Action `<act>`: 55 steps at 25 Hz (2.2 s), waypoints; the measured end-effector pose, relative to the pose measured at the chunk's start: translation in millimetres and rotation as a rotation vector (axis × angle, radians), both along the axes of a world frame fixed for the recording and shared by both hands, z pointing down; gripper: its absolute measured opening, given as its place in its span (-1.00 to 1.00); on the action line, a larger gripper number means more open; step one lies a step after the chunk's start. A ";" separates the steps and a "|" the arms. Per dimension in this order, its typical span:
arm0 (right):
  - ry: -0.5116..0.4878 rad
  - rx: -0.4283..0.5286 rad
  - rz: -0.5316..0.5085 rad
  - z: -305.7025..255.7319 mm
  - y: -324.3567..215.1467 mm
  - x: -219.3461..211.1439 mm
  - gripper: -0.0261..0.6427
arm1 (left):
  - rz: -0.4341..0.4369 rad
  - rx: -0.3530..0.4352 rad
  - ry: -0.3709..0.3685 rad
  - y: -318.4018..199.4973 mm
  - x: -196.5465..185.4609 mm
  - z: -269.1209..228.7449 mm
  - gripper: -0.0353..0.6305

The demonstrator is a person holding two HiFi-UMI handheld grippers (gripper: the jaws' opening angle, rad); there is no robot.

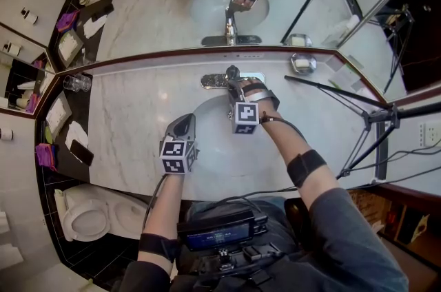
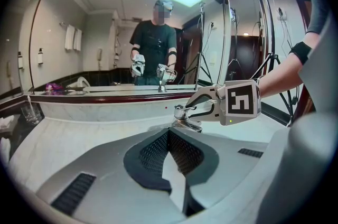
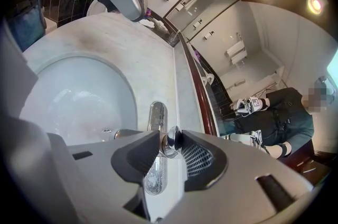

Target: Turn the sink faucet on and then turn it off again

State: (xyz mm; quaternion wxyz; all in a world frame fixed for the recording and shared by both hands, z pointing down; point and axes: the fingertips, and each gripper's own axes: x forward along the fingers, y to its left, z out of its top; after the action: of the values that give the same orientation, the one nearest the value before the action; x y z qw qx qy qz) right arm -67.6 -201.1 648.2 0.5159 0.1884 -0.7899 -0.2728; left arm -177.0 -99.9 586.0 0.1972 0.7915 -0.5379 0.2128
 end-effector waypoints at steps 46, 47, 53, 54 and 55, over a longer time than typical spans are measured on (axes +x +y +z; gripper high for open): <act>-0.362 -0.161 0.316 -47.5 65.6 49.4 -0.86 | -0.012 0.032 0.011 24.3 6.1 -13.9 -0.88; -0.400 -0.183 0.346 -50.8 68.8 52.3 -0.87 | -0.008 0.036 0.013 26.2 7.1 -16.0 -0.88; -0.634 -0.296 0.504 -74.2 84.9 68.1 -0.87 | 0.008 0.053 0.018 35.9 4.2 -29.0 -0.88; -0.677 -0.317 0.535 -79.7 88.2 72.3 -0.87 | 0.009 0.054 0.020 38.2 2.9 -30.0 -0.88; -0.725 -0.341 0.569 -84.0 91.6 77.5 -0.87 | 0.008 0.055 0.023 40.3 1.9 -30.6 -0.88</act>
State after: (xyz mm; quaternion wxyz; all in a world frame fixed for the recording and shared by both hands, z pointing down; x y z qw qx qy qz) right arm 9.9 -109.5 564.2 0.2854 0.3926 -0.8691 0.0955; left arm -175.2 -59.6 555.4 0.1807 0.8013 -0.5379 0.1895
